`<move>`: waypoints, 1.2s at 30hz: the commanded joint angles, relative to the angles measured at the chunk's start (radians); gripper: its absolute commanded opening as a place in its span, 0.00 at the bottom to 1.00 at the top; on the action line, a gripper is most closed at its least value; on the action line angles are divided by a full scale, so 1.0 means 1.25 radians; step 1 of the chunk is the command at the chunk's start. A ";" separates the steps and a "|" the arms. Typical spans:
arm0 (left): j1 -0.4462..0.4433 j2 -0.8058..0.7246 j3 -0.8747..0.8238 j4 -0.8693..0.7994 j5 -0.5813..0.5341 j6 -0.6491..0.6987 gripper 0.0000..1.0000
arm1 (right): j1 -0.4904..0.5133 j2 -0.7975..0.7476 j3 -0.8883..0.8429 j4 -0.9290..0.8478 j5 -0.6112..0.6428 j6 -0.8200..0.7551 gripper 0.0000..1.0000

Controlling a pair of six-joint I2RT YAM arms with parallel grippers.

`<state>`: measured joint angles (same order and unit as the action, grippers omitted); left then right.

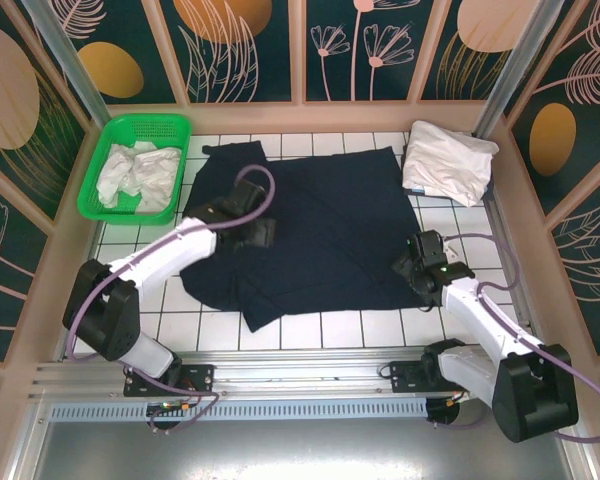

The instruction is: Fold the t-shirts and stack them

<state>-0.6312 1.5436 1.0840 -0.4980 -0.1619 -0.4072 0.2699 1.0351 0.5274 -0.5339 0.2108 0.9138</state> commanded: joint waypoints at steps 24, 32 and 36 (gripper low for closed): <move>-0.111 0.033 -0.229 -0.006 -0.054 -0.115 0.49 | -0.036 0.059 -0.031 -0.115 0.033 0.133 0.78; -0.111 0.028 -0.248 -0.009 -0.082 -0.141 0.41 | -0.064 0.025 -0.053 -0.078 0.033 0.116 0.62; -0.110 0.002 -0.223 -0.016 -0.101 -0.152 0.24 | -0.070 0.018 -0.048 -0.074 0.036 0.098 0.46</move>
<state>-0.7689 1.5707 0.7948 -0.4736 -0.2375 -0.5804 0.1913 1.0756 0.4747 -0.6388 0.2337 1.0470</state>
